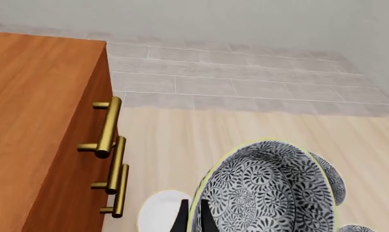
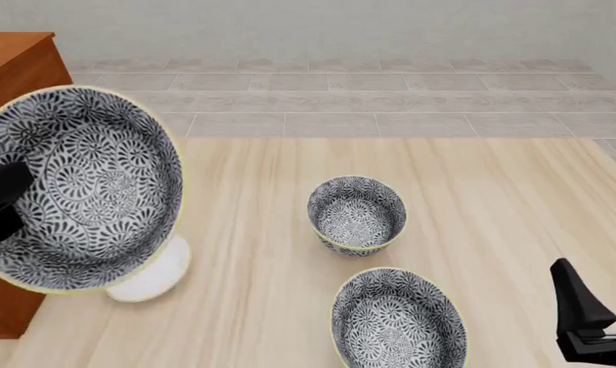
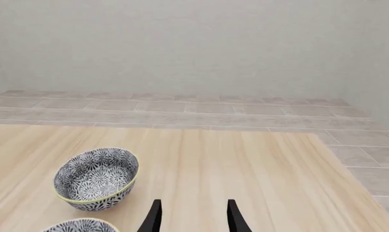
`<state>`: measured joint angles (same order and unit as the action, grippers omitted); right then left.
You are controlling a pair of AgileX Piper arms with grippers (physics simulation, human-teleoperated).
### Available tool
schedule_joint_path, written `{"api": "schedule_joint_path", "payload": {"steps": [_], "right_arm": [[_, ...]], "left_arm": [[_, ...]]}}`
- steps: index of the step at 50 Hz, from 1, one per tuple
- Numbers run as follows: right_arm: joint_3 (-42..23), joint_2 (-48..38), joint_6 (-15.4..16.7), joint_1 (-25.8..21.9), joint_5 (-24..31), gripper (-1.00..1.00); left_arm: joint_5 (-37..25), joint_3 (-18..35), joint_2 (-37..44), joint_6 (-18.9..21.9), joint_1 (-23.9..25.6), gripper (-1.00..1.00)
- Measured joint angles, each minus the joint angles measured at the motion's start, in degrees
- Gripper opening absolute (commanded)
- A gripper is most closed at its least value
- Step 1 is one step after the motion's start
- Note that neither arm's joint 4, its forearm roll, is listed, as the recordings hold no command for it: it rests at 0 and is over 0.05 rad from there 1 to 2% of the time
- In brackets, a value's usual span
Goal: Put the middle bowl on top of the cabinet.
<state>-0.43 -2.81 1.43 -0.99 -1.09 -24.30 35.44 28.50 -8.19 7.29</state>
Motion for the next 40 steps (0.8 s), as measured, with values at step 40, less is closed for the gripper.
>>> {"api": "schedule_joint_path", "payload": {"steps": [40], "right_arm": [[-0.1, -1.1, 0.1, -0.4, -1.1, 1.0]], "left_arm": [[-1.3, 15.0, 8.3, 1.3, -10.4, -1.0]]}}
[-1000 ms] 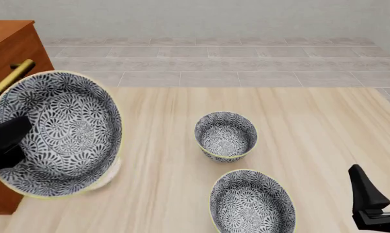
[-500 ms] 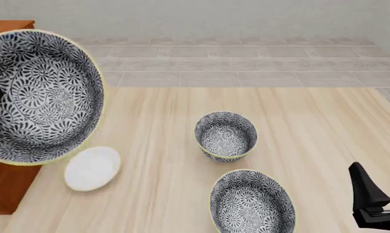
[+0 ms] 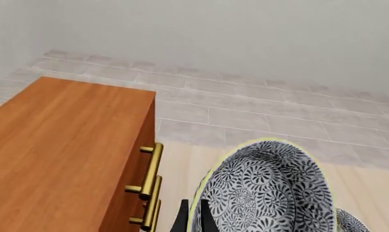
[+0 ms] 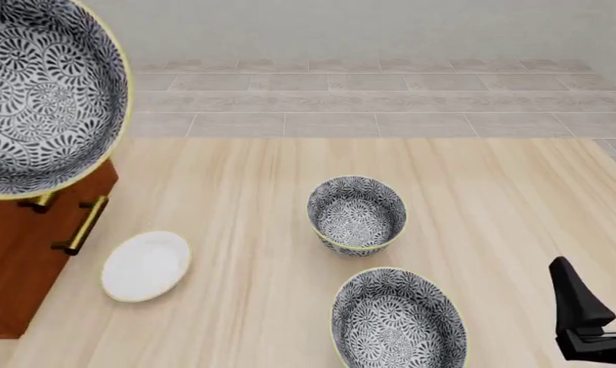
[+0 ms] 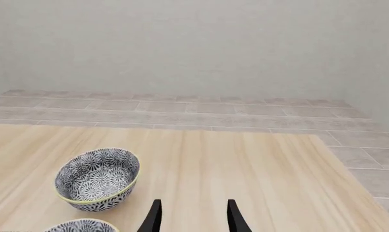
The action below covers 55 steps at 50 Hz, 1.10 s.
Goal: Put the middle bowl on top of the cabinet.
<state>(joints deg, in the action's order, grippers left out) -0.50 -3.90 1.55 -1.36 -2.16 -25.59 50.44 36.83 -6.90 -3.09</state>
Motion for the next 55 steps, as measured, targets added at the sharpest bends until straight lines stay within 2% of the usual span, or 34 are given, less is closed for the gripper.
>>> {"api": "schedule_joint_path", "payload": {"steps": [23, 55], "right_arm": [[-0.3, 1.0, 0.1, 0.0, 1.3, 1.0], [-0.4, -1.0, 0.5, -0.3, -0.6, 1.0]], "left_arm": [[0.3, 7.8, 5.5, 0.6, -5.9, -1.0], [0.7, 16.8, 14.1, -2.8, -13.9, -1.0]]}}
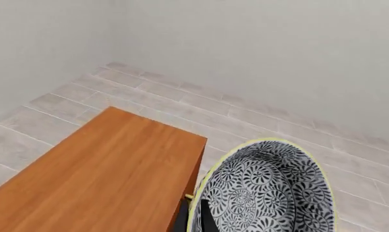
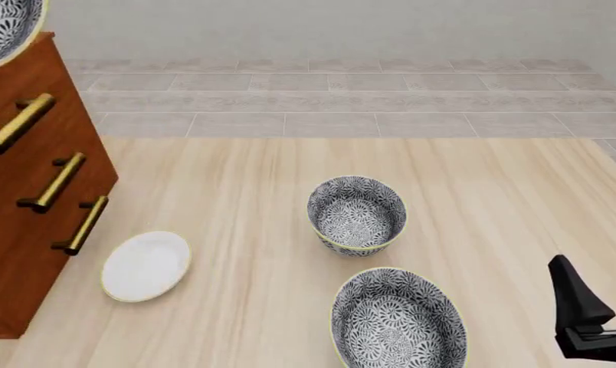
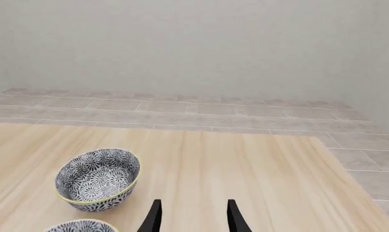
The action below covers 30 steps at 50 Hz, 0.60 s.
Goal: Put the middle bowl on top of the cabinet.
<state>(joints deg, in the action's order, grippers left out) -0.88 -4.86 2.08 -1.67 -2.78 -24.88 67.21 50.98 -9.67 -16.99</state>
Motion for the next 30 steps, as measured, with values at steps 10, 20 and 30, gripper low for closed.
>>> {"api": "schedule_joint_path", "payload": {"steps": [10, 20, 30], "right_arm": [[0.1, 0.4, 0.0, 0.0, 0.4, 1.0], [0.1, 0.7, -0.1, 0.0, 0.7, 1.0], [0.2, 0.7, -0.1, 0.0, 0.7, 1.0]], "left_arm": [[-0.4, 2.8, 2.6, -1.6, -2.2, -1.0], [-1.0, 4.9, 4.6, -3.1, -4.5, -1.0], [-1.4, 6.6, 6.4, -4.9, -6.5, -1.0]]}}
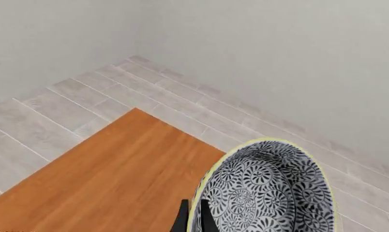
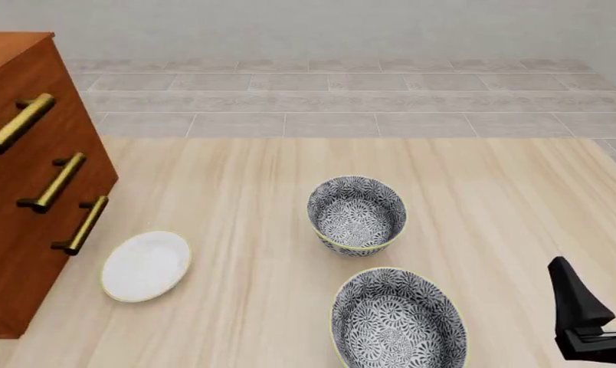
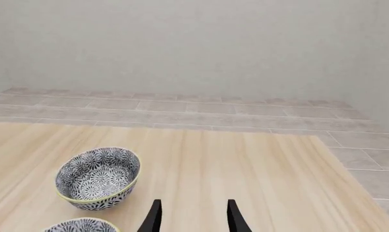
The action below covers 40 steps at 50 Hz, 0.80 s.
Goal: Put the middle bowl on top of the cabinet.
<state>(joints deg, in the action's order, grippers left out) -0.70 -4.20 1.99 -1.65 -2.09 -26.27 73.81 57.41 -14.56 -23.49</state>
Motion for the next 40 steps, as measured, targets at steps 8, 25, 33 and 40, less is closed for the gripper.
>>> {"api": "schedule_joint_path", "payload": {"steps": [8, 25, 33, 40], "right_arm": [[0.0, -0.2, 0.1, 0.0, -0.1, 1.0], [-0.4, -0.7, 0.3, -0.3, -0.3, 1.0], [-0.4, -1.0, 0.4, -0.4, -0.7, 1.0], [-0.2, -1.3, 0.3, -0.4, -1.1, 1.0]], "left_arm": [[-0.3, 1.4, 1.5, -1.6, -1.5, -1.0], [1.7, 3.0, 5.9, -5.4, -4.9, -1.0], [2.9, 2.6, 7.3, -6.8, -6.0, -1.0], [3.6, 2.3, 8.0, -7.8, -6.8, -1.0]]}}
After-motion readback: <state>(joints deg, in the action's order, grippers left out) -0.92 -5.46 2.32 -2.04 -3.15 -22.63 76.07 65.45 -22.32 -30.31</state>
